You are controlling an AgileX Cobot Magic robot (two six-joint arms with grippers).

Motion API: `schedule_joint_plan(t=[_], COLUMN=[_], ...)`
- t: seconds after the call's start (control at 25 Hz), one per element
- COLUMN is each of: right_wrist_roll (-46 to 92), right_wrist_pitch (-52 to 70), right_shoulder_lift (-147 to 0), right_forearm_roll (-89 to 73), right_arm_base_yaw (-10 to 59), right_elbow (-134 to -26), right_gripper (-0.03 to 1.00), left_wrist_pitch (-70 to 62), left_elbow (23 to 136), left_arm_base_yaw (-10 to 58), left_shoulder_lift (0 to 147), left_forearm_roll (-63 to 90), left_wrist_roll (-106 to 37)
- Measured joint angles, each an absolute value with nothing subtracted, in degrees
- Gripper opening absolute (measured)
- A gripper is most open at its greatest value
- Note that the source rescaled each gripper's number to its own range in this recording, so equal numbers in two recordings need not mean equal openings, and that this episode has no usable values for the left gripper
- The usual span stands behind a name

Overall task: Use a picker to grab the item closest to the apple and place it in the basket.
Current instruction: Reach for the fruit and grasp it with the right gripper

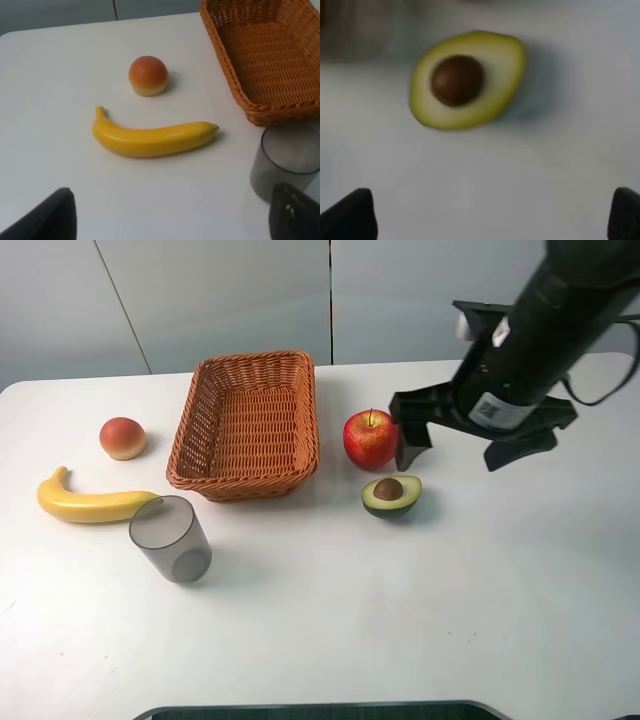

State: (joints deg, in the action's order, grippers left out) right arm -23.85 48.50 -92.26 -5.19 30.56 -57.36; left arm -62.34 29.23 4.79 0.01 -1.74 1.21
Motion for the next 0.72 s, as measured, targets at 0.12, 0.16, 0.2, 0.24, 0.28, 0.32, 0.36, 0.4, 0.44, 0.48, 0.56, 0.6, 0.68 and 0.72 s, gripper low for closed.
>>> schedule_joint_plan(t=[0.12, 0.16, 0.2, 0.24, 0.28, 0.32, 0.36, 0.4, 0.44, 0.48, 0.56, 0.6, 0.68, 0.72], right_wrist_roll=[-27.9, -30.0, -32.2, -34.9, -37.8, -40.7, -43.0, -45.3, -47.5, -49.1, -52.2, -53.3, -54.8, -55.6], right_wrist_pitch=[48.0, 47.8, 47.6, 47.2, 46.7, 46.4, 46.2, 45.7, 45.3, 44.6, 43.6, 43.4, 43.3, 43.1], right_shoulder_lift=[-99.1, -101.0, -102.7, -104.1, -105.0, -105.8, -106.4, -106.8, -107.0, -107.3, -107.7, -108.1, -108.9, -109.6], right_forearm_roll=[-4.5, -3.3, -1.7, 0.0, 1.8, 3.6, 5.4, 6.6, 7.5, 8.2, 8.9, 9.4, 10.1, 10.1], right_arm_base_yaw=[32.0, 32.5, 32.7, 33.1, 33.2, 33.6, 33.9, 34.0, 34.1, 34.2, 34.4, 34.6, 35.4, 35.6], right_elbow=[-63.1, -64.3, -65.5, -66.2, -66.5, -66.6, -66.6, -66.6, -66.6, -66.6, -66.7, -66.7, -66.8, -66.9], right_gripper=[1.0, 1.0, 1.0, 1.0, 1.0, 1.0, 1.0, 1.0, 1.0, 1.0, 1.0, 1.0, 1.0, 1.0], left_wrist_pitch=[-62.3, -62.3, -62.3, -62.3, -62.3, -62.3, -62.3, -62.3, -62.3, -62.3, -62.3, -62.3, -62.3, -62.3], left_elbow=[29.2, 29.2, 29.2, 29.2, 29.2, 29.2, 29.2, 29.2, 29.2, 29.2, 29.2, 29.2, 29.2, 29.2], left_arm_base_yaw=[4.8, 4.8, 4.8, 4.8, 4.8, 4.8, 4.8, 4.8, 4.8, 4.8, 4.8, 4.8, 4.8, 4.8], left_shoulder_lift=[0.0, 0.0, 0.0, 0.0, 0.0, 0.0, 0.0, 0.0, 0.0, 0.0, 0.0, 0.0, 0.0, 0.0], left_forearm_roll=[-1.7, -1.7, -1.7, -1.7, -1.7, -1.7, -1.7, -1.7, -1.7, -1.7, -1.7, -1.7, -1.7, -1.7], left_wrist_roll=[1.2, 1.2, 1.2, 1.2, 1.2, 1.2, 1.2, 1.2, 1.2, 1.2, 1.2, 1.2, 1.2, 1.2])
